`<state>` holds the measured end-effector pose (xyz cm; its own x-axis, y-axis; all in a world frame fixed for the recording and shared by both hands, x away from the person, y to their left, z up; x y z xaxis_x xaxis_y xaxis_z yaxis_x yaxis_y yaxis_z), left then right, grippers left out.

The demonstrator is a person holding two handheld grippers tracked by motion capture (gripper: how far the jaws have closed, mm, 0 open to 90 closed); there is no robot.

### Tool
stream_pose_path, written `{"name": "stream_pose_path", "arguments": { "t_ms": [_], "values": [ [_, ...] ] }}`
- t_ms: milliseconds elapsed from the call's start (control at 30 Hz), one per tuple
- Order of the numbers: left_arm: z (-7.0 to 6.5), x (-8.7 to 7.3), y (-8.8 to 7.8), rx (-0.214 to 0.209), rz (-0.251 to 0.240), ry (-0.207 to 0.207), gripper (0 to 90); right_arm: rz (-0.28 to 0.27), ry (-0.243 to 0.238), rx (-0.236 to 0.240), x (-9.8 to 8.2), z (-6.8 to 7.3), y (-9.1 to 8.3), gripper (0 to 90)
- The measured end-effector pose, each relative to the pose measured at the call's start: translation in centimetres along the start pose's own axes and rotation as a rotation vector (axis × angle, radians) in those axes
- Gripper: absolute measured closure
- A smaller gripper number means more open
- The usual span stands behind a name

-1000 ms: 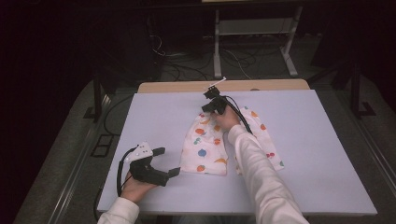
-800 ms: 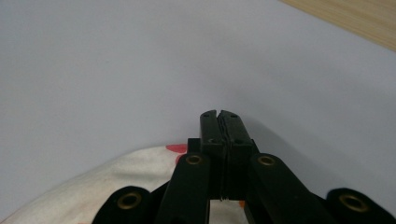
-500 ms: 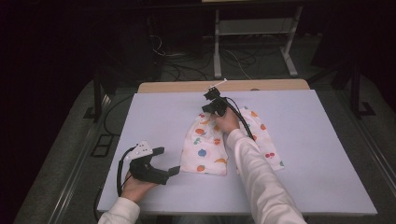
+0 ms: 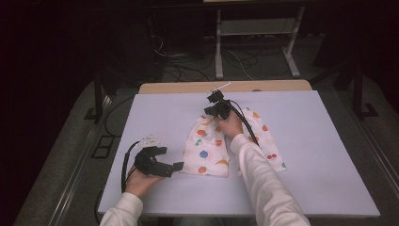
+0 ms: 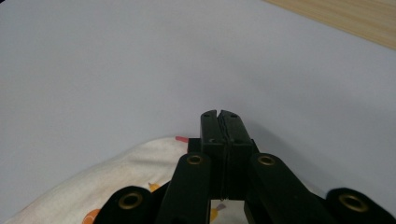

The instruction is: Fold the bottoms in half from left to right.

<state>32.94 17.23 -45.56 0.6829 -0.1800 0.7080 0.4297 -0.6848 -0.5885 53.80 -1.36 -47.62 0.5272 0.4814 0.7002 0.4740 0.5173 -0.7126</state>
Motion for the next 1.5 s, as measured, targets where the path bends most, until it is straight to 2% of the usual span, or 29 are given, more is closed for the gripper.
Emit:
{"name": "stream_pose_path", "arguments": {
  "t_ms": [233, 367, 633, 933, 967, 1267, 1333, 1500],
  "values": [
    [0.8, -0.2, 0.8, 0.014, 0.025, -0.031, 1.2, -0.006, -0.005, -0.008, 0.0, 0.1, 0.0, 88.3],
    [0.9, -0.3, 1.1, 0.005, 0.037, -0.040, 5.3, -0.010, -0.007, -0.016, 0.0, 0.2, 0.0, 88.3],
    [1.0, -0.7, 1.5, -0.030, 0.061, -0.089, 11.9, -0.006, -0.022, -0.017, 0.1, 0.2, -0.1, 88.3],
    [0.9, -1.5, 2.0, -0.049, 0.118, -0.100, 15.6, -0.009, -0.022, -0.018, 0.1, 0.3, -0.1, 88.2],
    [0.8, -1.5, 2.1, -0.056, 0.121, -0.101, 19.3, -0.010, -0.022, -0.019, 0.1, 0.3, -0.1, 88.3],
    [0.8, -1.7, 2.2, -0.088, 0.141, -0.114, 28.0, -0.011, -0.026, -0.019, 0.0, 0.2, -0.2, 88.3],
    [0.8, -1.8, 2.2, -0.095, 0.151, -0.113, 35.4, -0.012, -0.025, -0.019, 0.0, 0.2, -0.2, 88.3],
    [0.9, -2.0, 2.4, -0.106, 0.177, -0.123, 41.4, -0.010, -0.025, -0.017, 0.0, 0.3, -0.2, 88.3]
  ]
}}
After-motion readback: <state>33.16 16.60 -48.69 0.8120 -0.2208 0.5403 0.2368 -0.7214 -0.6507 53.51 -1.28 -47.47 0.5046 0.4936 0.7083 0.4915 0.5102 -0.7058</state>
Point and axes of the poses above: each handheld gripper's, and its own axes: y roughly forward along the jaws, x roughly out of its top, z roughly to its left, the point moved 6 cm from there along y, roughly forward along the jaws, and after that the axes turned 9 degrees about -y, right-handed, at the moved point
